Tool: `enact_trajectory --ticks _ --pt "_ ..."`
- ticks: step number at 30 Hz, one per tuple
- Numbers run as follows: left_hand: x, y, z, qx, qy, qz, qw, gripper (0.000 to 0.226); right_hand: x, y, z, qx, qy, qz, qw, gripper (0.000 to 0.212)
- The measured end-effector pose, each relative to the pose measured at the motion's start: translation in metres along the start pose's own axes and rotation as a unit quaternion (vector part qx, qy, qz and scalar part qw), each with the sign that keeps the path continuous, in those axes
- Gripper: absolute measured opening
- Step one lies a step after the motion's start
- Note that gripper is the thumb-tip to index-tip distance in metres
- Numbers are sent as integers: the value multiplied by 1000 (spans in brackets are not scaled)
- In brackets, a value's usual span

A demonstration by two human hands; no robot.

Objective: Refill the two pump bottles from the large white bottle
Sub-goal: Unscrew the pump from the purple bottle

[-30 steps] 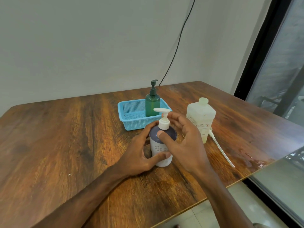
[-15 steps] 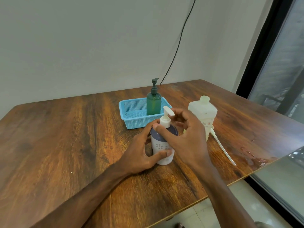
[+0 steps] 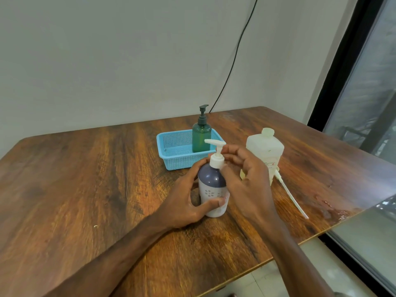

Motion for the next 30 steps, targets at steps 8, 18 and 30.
enact_trajectory --ticks 8,18,30 --pt "0 0 2 -13 1 -1 1000 83 -4 0 -5 40 58 -1 998 42" --pt "-4 -1 0 -9 -9 -3 1000 87 -26 -13 -12 9 62 -17 998 28" --pt "-2 2 -1 -12 -9 -11 1000 88 -89 -34 -50 32 50 -105 993 35"
Point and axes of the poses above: each hand's wrist, its own y-axis away from the middle knuckle, its own z-axis out of the palm, x = y × z, the point moved 9 cm from there along -y, towards the middle knuckle, and after that the axes turned 10 degrees about -x, right-handed, at the moved point
